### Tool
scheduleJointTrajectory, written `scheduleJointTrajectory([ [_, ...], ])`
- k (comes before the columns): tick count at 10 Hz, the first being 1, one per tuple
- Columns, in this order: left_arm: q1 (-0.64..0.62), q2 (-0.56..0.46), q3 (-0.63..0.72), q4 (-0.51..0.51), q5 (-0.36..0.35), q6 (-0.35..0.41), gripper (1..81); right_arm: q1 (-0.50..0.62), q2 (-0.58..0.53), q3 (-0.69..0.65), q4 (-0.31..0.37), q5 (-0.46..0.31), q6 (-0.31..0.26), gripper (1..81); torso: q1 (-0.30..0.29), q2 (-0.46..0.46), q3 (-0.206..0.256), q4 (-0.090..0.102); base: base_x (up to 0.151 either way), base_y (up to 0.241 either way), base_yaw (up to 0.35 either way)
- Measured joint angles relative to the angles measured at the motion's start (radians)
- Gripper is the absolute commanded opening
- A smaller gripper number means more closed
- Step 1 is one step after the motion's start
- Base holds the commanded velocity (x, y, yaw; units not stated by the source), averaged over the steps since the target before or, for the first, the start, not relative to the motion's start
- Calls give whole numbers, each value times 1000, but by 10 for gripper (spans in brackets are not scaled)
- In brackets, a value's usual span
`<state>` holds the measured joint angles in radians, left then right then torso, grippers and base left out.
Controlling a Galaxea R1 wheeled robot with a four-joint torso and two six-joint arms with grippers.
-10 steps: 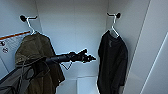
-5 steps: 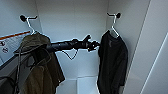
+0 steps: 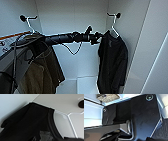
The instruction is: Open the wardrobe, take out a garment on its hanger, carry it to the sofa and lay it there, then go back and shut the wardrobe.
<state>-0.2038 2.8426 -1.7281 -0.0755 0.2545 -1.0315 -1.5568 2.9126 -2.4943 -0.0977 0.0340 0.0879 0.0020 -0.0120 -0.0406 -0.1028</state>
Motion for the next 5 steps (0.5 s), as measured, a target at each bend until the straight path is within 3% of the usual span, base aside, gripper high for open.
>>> scheduleJointTrajectory([
  [5, -64, 20, -40, -86, -98, -7, 811, 3, 12, 0, 0, 0, 0, 811, 0, 0, 0, 0, 0, 0, 0],
])
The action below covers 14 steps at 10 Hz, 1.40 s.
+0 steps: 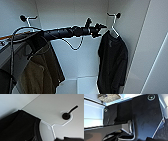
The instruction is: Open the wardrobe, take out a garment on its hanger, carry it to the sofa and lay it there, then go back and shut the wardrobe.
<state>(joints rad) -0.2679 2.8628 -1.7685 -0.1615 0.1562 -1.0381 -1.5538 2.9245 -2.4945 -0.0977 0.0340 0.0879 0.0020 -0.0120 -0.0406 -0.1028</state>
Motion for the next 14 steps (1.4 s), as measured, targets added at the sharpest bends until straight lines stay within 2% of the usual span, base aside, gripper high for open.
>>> scheduleJointTrajectory([
  [7, 0, 147, -169, -2, -1, -3, 811, -11, 23, -1, 0, 1, 3, 811, 0, 0, 0, 0, 0, 0, 0],
  [8, 0, 155, -177, -1, -1, -3, 811, -11, 24, -1, 0, 1, 3, 811, 0, 0, 0, -3, 0, 0, 0],
  [10, -6, 171, -180, 0, -16, -3, 811, -14, 24, -2, 0, 2, 3, 811, 0, 0, 0, -34, 0, 0, 0],
  [11, -7, 194, -180, 0, -22, -3, 811, -17, 24, -2, 0, 2, 3, 811, 0, 0, 0, -43, 0, 0, 0],
  [14, -6, 205, -190, 15, -24, -3, 811, -23, 24, -2, 0, 6, 3, 811, 0, 0, 0, -43, 0, 0, 0],
])
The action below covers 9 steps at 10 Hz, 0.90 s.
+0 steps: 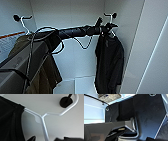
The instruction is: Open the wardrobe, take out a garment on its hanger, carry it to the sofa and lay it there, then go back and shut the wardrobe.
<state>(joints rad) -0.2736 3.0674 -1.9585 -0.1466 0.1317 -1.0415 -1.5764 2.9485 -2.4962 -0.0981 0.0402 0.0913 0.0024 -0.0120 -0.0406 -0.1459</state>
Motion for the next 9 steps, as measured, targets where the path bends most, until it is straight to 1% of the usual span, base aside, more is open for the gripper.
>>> scheduleJointTrajectory([
  [2, 1, 4, -29, 21, -28, 0, 811, 0, 0, 0, 0, 11, 0, 811, 0, 0, 0, 0, 0, 0, 0],
  [4, 1, 38, -52, 47, -56, 0, 811, -1, 1, 0, 0, 13, 0, 811, 0, 0, 0, 0, 0, 0, 0],
  [5, 1, 52, -48, 55, -74, -4, 811, -2, 2, 0, 0, 14, 1, 811, 0, 0, 0, 0, 0, 0, 0],
  [9, 10, 46, -16, 104, -129, -3, 811, -11, 3, 0, 0, 16, 2, 811, 0, 0, 0, 0, 0, 0, 0],
])
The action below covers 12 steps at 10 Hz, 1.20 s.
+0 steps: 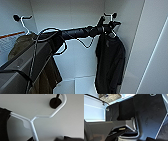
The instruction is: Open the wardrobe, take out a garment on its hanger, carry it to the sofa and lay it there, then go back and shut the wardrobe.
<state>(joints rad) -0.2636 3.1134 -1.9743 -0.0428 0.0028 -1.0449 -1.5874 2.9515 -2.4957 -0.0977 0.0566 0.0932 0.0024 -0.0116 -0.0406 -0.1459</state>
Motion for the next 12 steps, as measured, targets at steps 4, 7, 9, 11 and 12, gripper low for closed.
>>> scheduleJointTrajectory([
  [4, 2, -12, 25, 14, -4, 0, 811, 0, 0, 0, 0, 0, 0, 811, 0, 0, 0, 0, 0, 0, 0],
  [7, 6, -23, 42, 17, 17, 3, 10, 0, 0, 0, 0, 2, 0, 811, 0, 0, 0, 0, 0, 0, 0],
  [9, 21, -34, 42, -3, 24, -26, 10, 0, 0, 0, -1, 2, 0, 811, 0, 0, 0, 0, 0, 0, 0],
  [11, 21, -35, 43, -1, 20, -22, 10, 2, 0, 0, -1, 2, 0, 811, 0, 0, 0, 0, 0, 0, 0],
  [12, 21, -39, 44, -1, 21, -22, 10, 3, 0, 0, -1, 3, 0, 811, 1, 0, 0, 0, 0, 0, 0],
])
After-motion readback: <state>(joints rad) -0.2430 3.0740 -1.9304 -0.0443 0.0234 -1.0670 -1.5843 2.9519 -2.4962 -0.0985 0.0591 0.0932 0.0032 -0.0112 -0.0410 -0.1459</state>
